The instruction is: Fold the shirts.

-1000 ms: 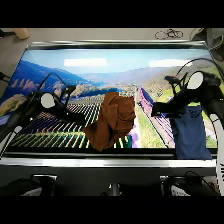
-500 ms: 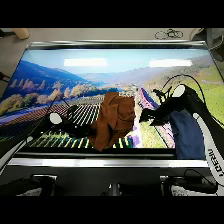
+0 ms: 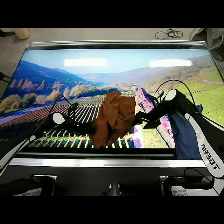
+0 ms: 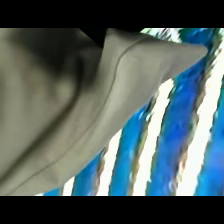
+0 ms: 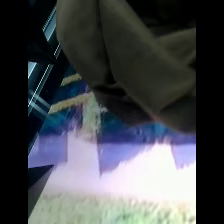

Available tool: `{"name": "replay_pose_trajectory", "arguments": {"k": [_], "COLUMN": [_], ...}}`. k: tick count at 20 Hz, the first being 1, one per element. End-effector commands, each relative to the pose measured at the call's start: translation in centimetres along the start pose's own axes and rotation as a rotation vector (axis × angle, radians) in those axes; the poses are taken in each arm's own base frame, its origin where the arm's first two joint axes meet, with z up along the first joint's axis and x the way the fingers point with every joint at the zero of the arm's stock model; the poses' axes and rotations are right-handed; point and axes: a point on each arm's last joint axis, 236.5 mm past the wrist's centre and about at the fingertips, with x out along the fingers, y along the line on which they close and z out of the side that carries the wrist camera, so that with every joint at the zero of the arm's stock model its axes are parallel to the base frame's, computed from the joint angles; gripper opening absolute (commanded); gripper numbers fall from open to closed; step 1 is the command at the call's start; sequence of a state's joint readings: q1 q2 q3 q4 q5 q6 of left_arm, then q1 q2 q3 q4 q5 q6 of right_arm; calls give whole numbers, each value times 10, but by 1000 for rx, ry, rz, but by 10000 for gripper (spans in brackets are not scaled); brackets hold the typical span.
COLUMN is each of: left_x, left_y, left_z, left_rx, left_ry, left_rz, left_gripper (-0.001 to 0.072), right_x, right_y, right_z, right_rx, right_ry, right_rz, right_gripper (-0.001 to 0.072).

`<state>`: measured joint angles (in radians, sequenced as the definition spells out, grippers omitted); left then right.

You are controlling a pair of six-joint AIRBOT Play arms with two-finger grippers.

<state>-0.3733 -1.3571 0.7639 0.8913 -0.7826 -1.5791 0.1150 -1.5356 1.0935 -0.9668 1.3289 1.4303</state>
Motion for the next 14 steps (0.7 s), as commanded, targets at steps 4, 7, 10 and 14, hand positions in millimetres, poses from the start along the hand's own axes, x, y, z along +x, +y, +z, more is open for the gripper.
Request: {"name": "replay_pose_trajectory", "arguments": {"k": [4, 7, 10, 14], "left_x": [-26, -36, -45, -88], "left_y": [-21, -28, -35, -39], "left_z": [12, 14, 16, 33], "left_rx": [62, 76, 90, 275], "left_ry": [-75, -99, -125, -219], "left_rz": [-37, -52, -66, 20], "left_gripper": [27, 27, 26, 25], "right_x": [39, 35, 32, -8], "right_y": [29, 35, 36, 64], "right_z": [14, 43, 56, 44], "right_rx": [-104, -90, -53, -277], "right_ry": [-96, -224, -277, -300], "right_rz": [11, 23, 31, 20], "right_gripper": [668, 654, 52, 22]}}
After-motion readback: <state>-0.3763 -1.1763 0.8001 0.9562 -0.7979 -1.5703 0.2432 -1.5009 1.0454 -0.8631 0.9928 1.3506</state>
